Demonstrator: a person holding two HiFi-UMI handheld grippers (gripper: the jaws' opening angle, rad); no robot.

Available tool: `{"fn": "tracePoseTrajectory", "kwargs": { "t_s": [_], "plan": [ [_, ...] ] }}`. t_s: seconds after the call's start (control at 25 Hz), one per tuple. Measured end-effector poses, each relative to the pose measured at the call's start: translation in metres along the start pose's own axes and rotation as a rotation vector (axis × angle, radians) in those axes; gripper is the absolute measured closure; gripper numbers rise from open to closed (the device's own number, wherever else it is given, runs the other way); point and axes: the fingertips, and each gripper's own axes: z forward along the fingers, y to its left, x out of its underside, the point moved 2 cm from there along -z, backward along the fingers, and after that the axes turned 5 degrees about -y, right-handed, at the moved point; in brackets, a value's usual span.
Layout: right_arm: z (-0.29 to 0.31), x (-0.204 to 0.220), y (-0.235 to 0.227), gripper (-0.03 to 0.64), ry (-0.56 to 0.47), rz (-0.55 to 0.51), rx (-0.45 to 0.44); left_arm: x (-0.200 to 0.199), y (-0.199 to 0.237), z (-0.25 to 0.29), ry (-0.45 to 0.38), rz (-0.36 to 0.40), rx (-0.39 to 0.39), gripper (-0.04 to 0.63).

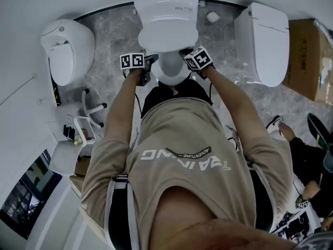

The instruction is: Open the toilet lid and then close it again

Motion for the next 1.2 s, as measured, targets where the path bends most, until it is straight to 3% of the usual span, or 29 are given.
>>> {"fn": "tracePoseTrajectory", "kwargs": {
  "t_s": [0.44, 0.6, 0.92, 1.2],
  "plan": [
    [-0.002, -0.049, -0.021, 0.607, -0.035, -0.019, 0.051, -0.063, -0.013, 0.002, 0.003, 0.127, -0.177, 0.591],
    [0.0, -0.068, -0.021, 0.607, -0.037, -0.008, 0.109, -0.086, -0.019, -0.002, -0.017, 0.15, -0.149, 0.592],
    [-0.013, -0.118, -0.041, 0.607, 0.011, -0.119, 0.183, -0.135, -0.041, 0.009, -0.031, 0.213, -0.105, 0.592],
    [-0.012, -0.146, -0.064, 0.607, 0.017, -0.096, 0.223, -0.171, -0.044, 0.02, -0.005, 0.287, -0.122, 0.591]
  ]
}}
